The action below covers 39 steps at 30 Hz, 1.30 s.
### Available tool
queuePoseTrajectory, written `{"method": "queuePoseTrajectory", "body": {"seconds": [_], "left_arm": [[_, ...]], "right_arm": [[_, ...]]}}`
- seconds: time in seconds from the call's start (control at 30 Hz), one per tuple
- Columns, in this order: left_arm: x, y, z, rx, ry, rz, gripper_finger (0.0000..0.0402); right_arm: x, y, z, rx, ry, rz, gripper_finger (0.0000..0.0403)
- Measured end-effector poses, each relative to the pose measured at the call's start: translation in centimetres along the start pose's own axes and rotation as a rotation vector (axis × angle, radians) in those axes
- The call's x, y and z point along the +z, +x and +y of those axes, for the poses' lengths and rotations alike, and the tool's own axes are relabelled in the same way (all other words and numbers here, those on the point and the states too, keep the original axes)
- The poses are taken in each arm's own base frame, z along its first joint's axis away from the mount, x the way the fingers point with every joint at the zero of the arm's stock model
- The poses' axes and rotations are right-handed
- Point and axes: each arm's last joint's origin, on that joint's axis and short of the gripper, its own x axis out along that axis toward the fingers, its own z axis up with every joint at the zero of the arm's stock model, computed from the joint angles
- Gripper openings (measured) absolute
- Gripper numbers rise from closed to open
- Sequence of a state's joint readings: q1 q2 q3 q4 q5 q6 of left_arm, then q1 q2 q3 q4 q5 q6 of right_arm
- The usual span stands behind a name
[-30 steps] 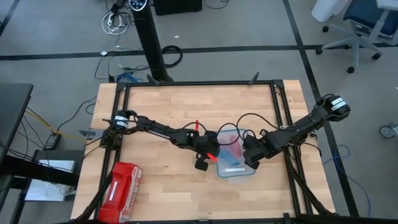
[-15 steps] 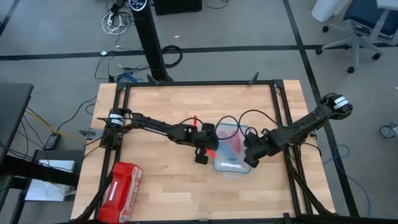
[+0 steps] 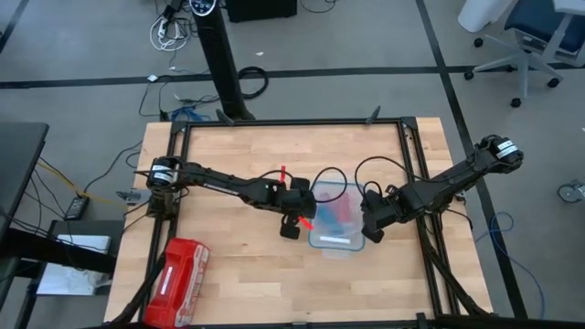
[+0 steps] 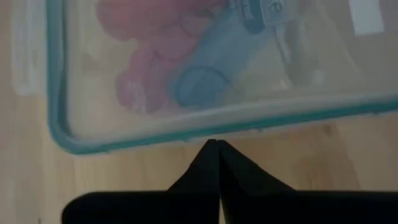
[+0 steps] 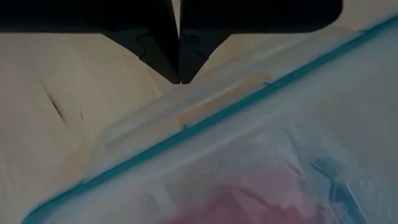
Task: Roll bandage
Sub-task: Close the transparent container
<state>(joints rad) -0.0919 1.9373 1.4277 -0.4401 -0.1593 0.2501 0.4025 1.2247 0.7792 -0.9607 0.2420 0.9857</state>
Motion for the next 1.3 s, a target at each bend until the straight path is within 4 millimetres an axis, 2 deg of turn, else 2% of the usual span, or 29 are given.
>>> {"method": "queuePoseTrajectory", "body": {"seconds": [0.27,0.4,0.53,0.83,1.17,1.3], "left_arm": [[-0.2,0.0,-0.1,-0.001,-0.013,0.023,0.0],[-0.3,-0.1,0.0,0.01,0.01,0.033,0.0],[0.7,-0.8,0.4,0.022,0.015,0.012,0.0],[2.8,-1.5,0.6,-0.043,0.047,-0.169,0.0],[2.2,2.0,-0.2,-0.078,0.047,-0.154,0.0],[1.9,2.4,-0.1,-0.046,0.04,-0.118,0.0]], "right_arm": [[-0.2,0.0,-0.1,0.004,-0.017,0.04,0.0001],[-0.5,-0.5,-0.7,-0.056,-0.011,0.099,0.0001],[-0.6,-0.9,-0.9,-0.046,-0.008,0.094,0.0001],[-1.3,-1.6,-0.3,0.015,-0.012,0.086,0.0003],[-1.1,-1.4,0.6,0.07,-0.005,0.037,0.0005],[-1.1,-1.4,0.6,0.07,0.002,0.037,0.0005]]}}
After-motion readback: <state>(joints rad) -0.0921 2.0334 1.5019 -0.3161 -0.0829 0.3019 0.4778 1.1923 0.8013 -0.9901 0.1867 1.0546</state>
